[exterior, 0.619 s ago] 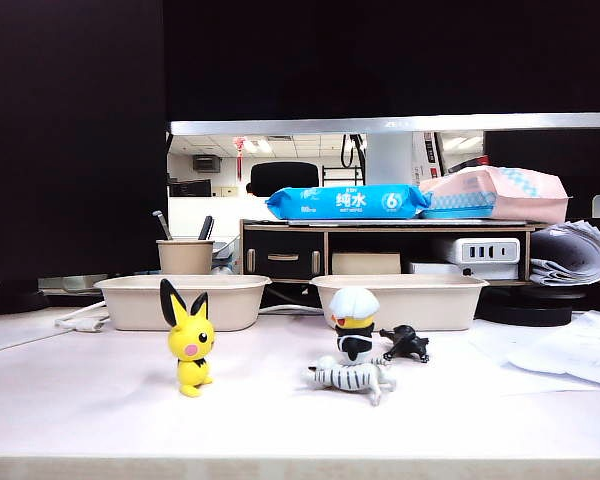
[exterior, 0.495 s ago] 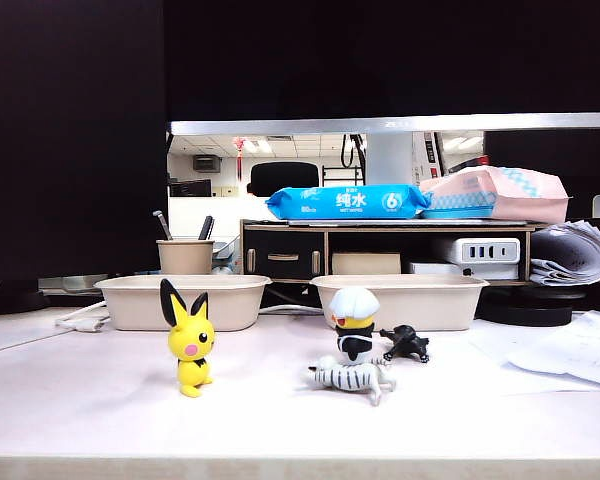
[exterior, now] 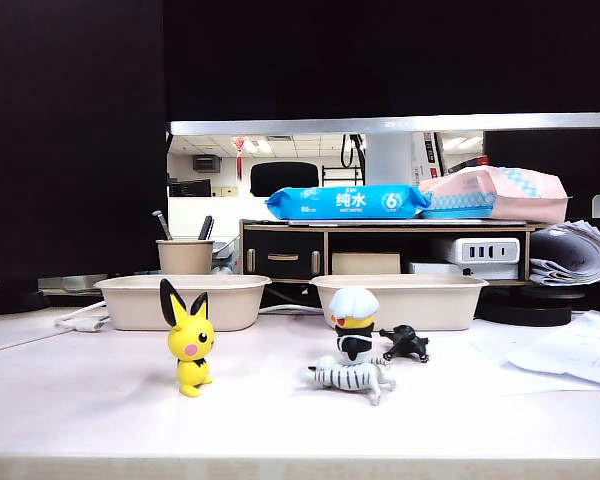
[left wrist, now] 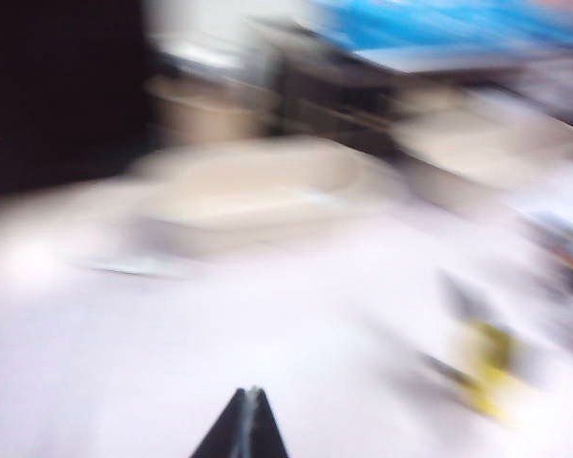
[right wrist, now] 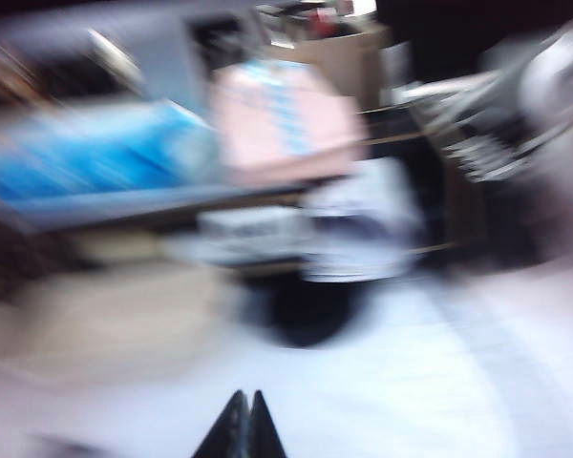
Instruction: Put the dolls with similar sizes into the same paper box, while dolls with different sizes go into separate paper boxes.
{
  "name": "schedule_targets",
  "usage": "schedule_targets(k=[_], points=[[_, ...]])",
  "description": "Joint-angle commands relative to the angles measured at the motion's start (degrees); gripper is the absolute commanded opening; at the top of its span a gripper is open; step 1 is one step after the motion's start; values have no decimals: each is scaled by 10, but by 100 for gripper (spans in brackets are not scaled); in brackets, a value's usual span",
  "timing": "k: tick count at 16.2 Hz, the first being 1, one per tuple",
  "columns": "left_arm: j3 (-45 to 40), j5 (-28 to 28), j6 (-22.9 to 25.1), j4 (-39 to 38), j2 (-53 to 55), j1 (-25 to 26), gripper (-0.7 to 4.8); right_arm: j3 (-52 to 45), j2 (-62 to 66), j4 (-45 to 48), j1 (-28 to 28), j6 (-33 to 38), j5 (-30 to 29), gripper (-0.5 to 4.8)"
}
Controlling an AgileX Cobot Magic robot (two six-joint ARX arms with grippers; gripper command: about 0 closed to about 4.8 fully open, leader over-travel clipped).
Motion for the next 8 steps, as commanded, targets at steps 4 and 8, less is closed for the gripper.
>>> schedule_targets(k=[4, 8], points=[[1, 3, 0, 8, 94, -78, -5, 55, 0, 126, 0, 238, -192, -1], [1, 3, 0, 8, 108, -78, -5, 205, 104, 46, 1, 136, -290, -2]])
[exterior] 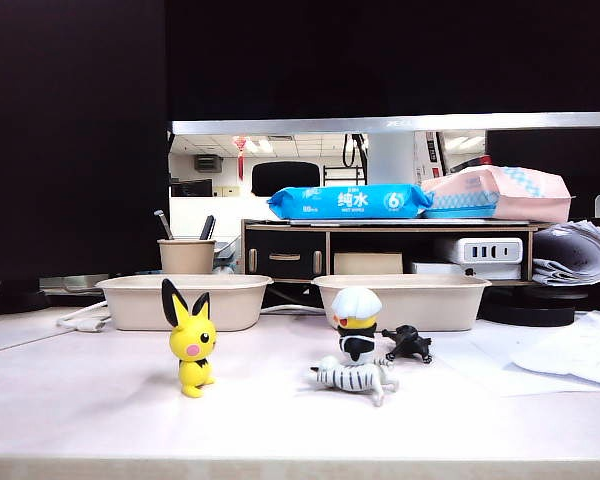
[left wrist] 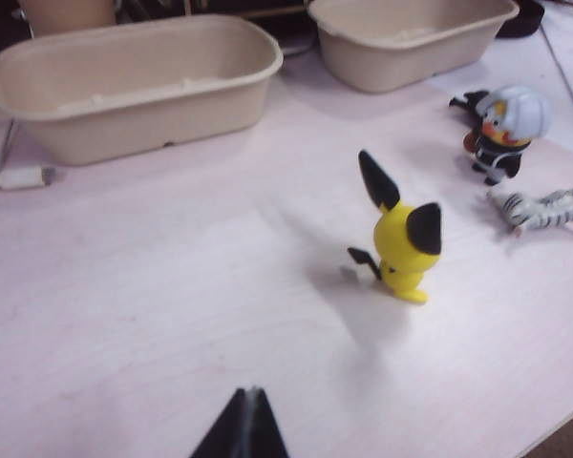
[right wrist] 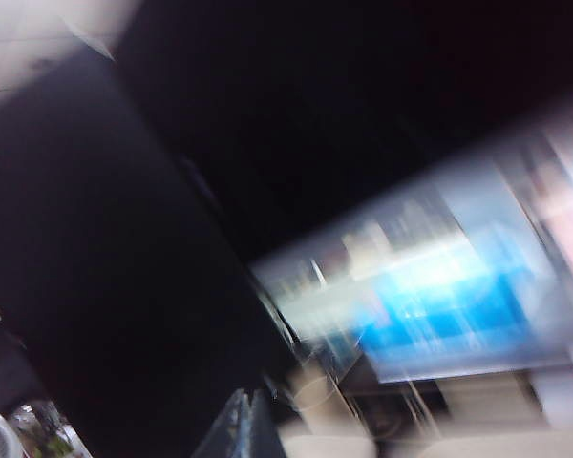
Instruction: Put the dolls with similar sizes into the same paper box, while dolls with different sizes go into separate paper boxes.
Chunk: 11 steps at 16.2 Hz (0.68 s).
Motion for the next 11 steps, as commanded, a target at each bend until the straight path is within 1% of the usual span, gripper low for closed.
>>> schedule_targets(k=[1, 2, 3, 4, 5, 6, 7, 8, 9, 10, 11], points=[[1, 0, 0, 8, 1, 0, -5, 110, 152, -70, 5, -106, -161, -2], [1, 0, 0, 8, 1, 0, -5, 134, 194, -77, 13, -116, -189, -2], [1, 0, 0, 8, 1, 0, -5, 173, 268, -80, 38, -133, -212, -2], [1, 0, 0, 8, 0, 0, -5, 209, 341, -80, 86, -186, -212, -2], [1, 0, 0, 8, 0, 0, -5, 231, 395, -80, 130, -225, -192, -2], [1, 0, 0, 8, 1, 0, -5, 258, 476, -87, 203, -272, -175, -2], [1, 0, 0, 8, 1, 0, -5, 277, 537, -104, 255, -330, -144, -2], [1, 0, 1, 8, 1, 0, -5, 282, 581, -107, 297, -377, -111, -2], [1, 0, 0, 8, 0, 0, -5, 282, 648, -106, 356, -441, -52, -1], [1, 0, 0, 8, 0, 0, -5, 282, 676, -106, 377, -467, -27, 0], [1, 0, 0, 8, 0, 0, -5, 283, 733, -111, 415, -516, -4, 35]])
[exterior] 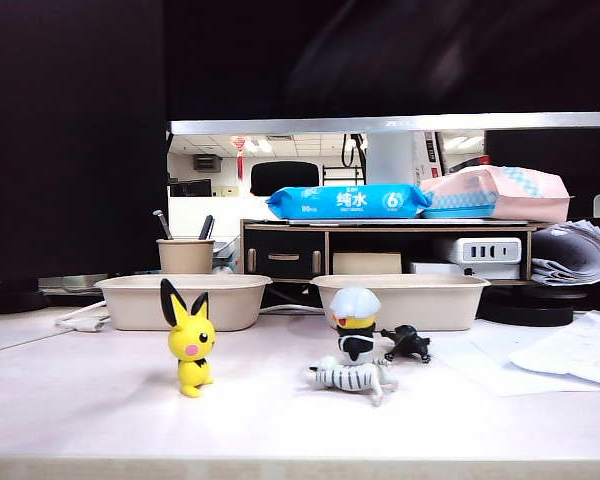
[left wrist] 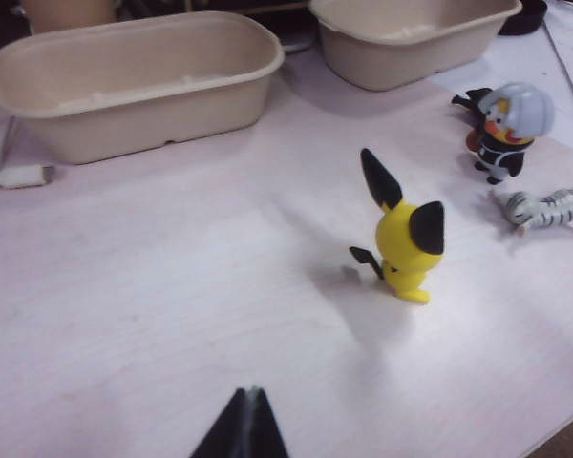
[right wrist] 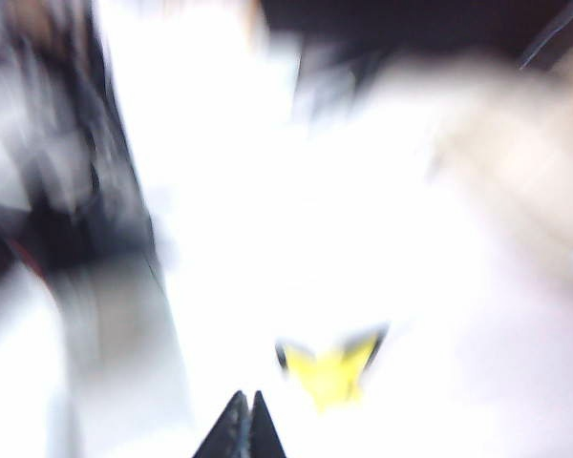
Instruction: Put the dolls with similar sizes into the same paper box, while dolls with different sizes go into separate paper boxes.
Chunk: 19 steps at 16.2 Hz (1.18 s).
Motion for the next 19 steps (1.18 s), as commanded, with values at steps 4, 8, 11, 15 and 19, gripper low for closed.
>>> schedule_targets(k=[4, 8, 11, 15, 19], points=[[1, 0, 0, 8, 0, 0, -5, 4, 191, 40, 124, -108, 109, 479], [1, 0, 0, 8, 0, 0, -5, 4, 240, 148, 155, -108, 217, 479], [1, 0, 0, 7, 0, 0, -5, 4, 261, 202, 160, -108, 250, 479], [1, 0, 0, 8, 0, 0, -5, 31, 313, 192, 151, -65, 264, 479], [1, 0, 0, 8, 0, 0, -5, 54, 349, 194, 149, -63, 271, 479]])
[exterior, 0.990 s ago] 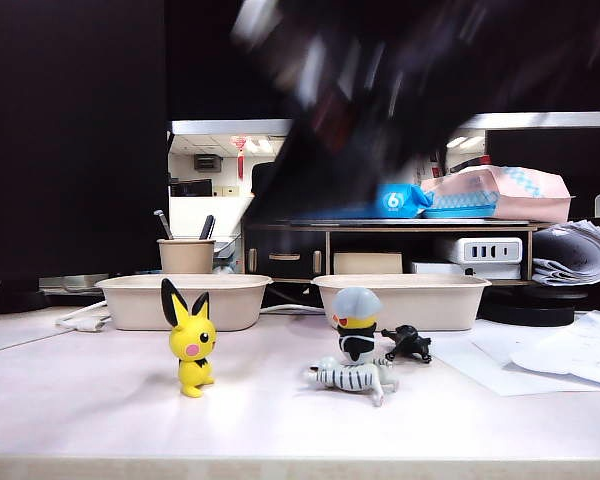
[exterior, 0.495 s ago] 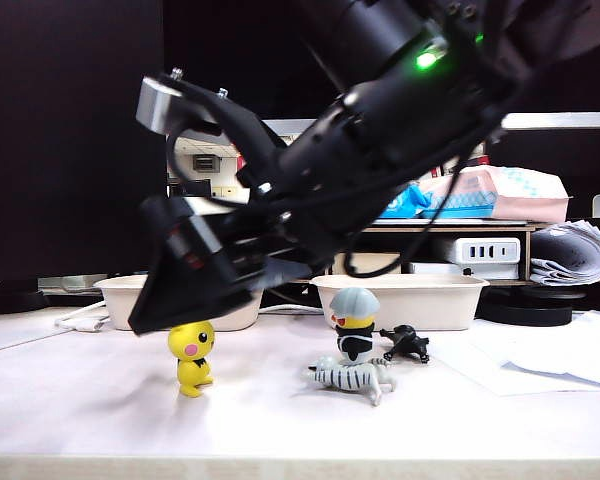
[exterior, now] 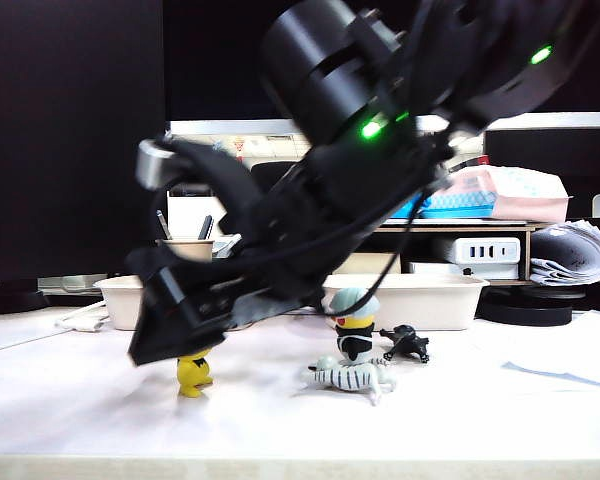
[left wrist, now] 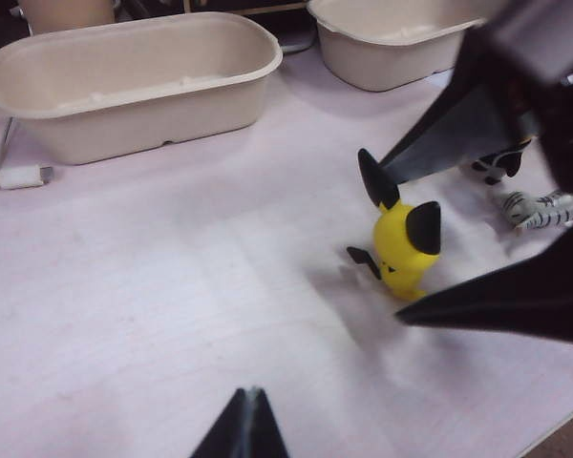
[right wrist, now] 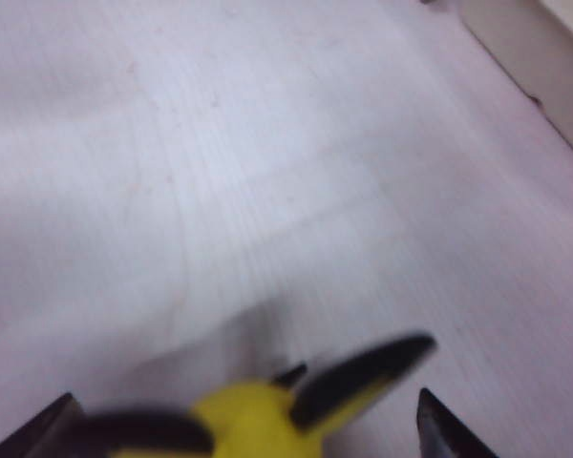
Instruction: Put the dolls with similar sizes into the same paper box, while dolls with different sizes go into separate paper boxes.
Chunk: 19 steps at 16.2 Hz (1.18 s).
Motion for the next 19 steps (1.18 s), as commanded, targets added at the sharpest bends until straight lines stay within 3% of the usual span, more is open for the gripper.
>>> schedule_targets(k=[1, 2, 3, 4, 5, 10, 12, 14, 16, 19], points=[[1, 0, 0, 8, 1, 0, -5, 7, 16, 6, -2, 8, 4, 479], [1, 0, 0, 8, 1, 0, -5, 7, 18, 0, -3, 8, 7, 479], [1, 0, 0, 8, 1, 0, -5, 7, 19, 0, -5, 8, 8, 445], [1, 0, 1, 8, 1, 0, -5, 7, 19, 4, -9, 8, 10, 286], [1, 0, 0, 8, 1, 0, -5, 7, 19, 9, -13, 8, 9, 165], [1, 0, 0, 8, 0, 0, -5, 15, 18, 94, -16, 24, 10, 115], [1, 0, 0, 7, -14, 1, -5, 90, 22, 70, -23, 24, 12, 117], [1, 20, 0, 7, -68, 51, -5, 213, 60, 18, -37, 24, 7, 149], [1, 19, 0, 8, -114, 115, -5, 339, 118, -42, -52, 23, 7, 149], [1, 20, 0, 8, -132, 155, -5, 452, 202, -78, -69, 23, 8, 149]])
